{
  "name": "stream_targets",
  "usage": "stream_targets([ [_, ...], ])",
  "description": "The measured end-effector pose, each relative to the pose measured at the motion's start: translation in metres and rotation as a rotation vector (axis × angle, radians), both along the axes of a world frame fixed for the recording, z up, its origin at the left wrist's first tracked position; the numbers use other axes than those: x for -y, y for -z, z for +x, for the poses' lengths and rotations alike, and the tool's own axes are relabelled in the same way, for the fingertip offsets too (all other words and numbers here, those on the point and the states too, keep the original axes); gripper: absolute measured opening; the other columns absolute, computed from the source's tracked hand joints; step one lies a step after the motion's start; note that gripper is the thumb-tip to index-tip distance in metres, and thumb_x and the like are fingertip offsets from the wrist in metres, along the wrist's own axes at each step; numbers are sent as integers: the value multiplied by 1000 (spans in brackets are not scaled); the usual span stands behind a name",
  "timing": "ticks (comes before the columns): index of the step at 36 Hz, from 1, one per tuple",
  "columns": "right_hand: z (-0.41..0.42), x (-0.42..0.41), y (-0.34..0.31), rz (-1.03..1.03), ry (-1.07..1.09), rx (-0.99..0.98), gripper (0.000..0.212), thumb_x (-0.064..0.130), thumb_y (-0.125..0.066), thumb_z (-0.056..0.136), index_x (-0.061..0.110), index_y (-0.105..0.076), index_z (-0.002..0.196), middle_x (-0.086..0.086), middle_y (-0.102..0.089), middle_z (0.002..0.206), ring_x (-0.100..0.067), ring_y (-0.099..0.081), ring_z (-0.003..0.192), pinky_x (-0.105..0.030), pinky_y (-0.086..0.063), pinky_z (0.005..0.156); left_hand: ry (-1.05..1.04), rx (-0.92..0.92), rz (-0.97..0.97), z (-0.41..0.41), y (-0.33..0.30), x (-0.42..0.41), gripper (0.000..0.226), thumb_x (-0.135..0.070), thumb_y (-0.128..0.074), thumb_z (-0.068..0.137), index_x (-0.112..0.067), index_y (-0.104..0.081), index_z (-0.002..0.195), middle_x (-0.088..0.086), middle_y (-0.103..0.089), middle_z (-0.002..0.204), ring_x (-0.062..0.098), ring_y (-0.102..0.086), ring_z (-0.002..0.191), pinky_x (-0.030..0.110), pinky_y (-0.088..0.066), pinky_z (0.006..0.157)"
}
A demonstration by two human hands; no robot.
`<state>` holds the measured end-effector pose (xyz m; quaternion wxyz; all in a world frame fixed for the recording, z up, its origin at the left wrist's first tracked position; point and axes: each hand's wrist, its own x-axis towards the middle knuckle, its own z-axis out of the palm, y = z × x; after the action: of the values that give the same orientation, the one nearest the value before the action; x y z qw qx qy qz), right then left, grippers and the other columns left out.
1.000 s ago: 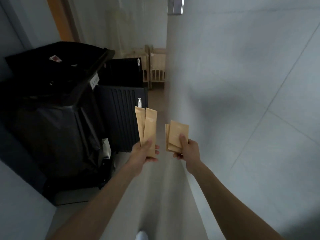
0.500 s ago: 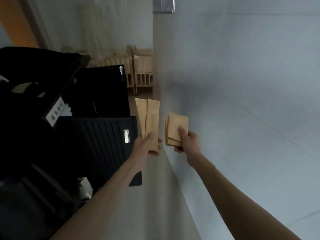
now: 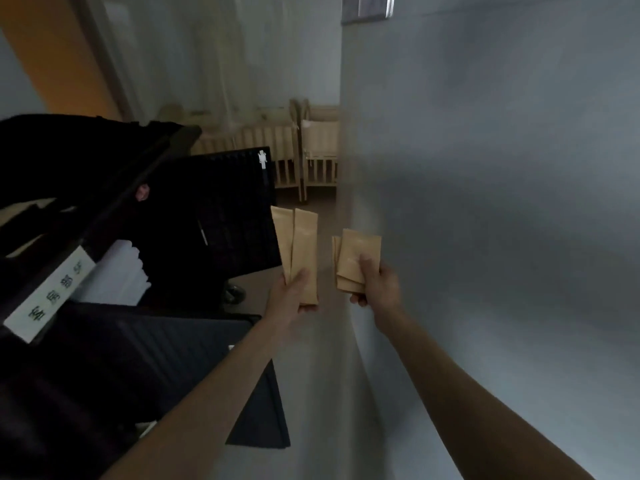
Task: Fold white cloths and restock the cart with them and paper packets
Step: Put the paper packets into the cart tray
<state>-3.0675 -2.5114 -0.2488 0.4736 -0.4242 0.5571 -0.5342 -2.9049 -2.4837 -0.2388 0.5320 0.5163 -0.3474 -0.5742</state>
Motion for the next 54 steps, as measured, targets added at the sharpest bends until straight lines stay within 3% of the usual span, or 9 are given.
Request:
stream_targets([
  [6,10,122,-10,20,-39,-46,33,36,-54,100,9,-54,82,-11,-56,73,-23,-54,48,-18,-34,32,-170,-32,-17,4,-16,86,40,-26,-58,100,-7,-53,134,15,-62,116,25,-63,93,25,-54,53],
  [10,35,178,-15,34,-108,-23,34,37,-55,100,4,-59,94,-10,-61,78,-24,-57,58,-19,-40,34,-209,-7,-26,22,-18,131,37,-26,-58,100,-5,-55,129,11,-62,103,26,-62,90,28,-54,53],
  [14,75,228,-8,27,-228,-31,40,40,-55,99,1,-62,105,-15,-66,88,-23,-61,62,-20,-42,37,-276,27,-62,51,-11,178,32,-28,-61,98,-4,-59,119,11,-63,88,23,-65,76,30,-55,52],
  [23,175,341,10,22,-368,-77,44,43,-51,100,1,-64,103,-17,-65,80,-19,-58,51,-21,-39,35,-422,6,-59,139,15,274,40,-28,-57,100,5,-54,123,21,-63,88,29,-63,76,38,-56,61],
  [26,213,372,9,32,-462,-103,44,46,-52,99,4,-65,104,-16,-69,86,-18,-61,53,-21,-40,36,-491,-23,-74,173,18,297,38,-28,-57,100,2,-55,123,17,-63,89,26,-64,74,36,-55,57],
  [31,272,408,-4,21,-579,-131,39,52,-52,97,15,-66,99,-5,-71,77,-12,-59,41,-19,-39,35,-583,-43,-83,222,20,323,35,-32,-59,99,-5,-56,122,13,-64,90,23,-66,73,36,-55,56],
  [37,335,439,-14,46,-726,-123,39,59,-54,93,23,-67,94,7,-72,68,-12,-57,40,-20,-43,39,-709,-50,-104,258,26,336,32,-31,-58,99,-6,-57,120,14,-64,93,24,-67,71,35,-55,54],
  [54,462,518,-38,9,-1166,22,38,55,-53,96,20,-67,101,5,-72,74,-11,-60,45,-22,-47,43,-1107,46,-166,315,-19,398,28,-26,-59,100,-6,-57,119,11,-72,88,29,-69,70,34,-56,56],
])
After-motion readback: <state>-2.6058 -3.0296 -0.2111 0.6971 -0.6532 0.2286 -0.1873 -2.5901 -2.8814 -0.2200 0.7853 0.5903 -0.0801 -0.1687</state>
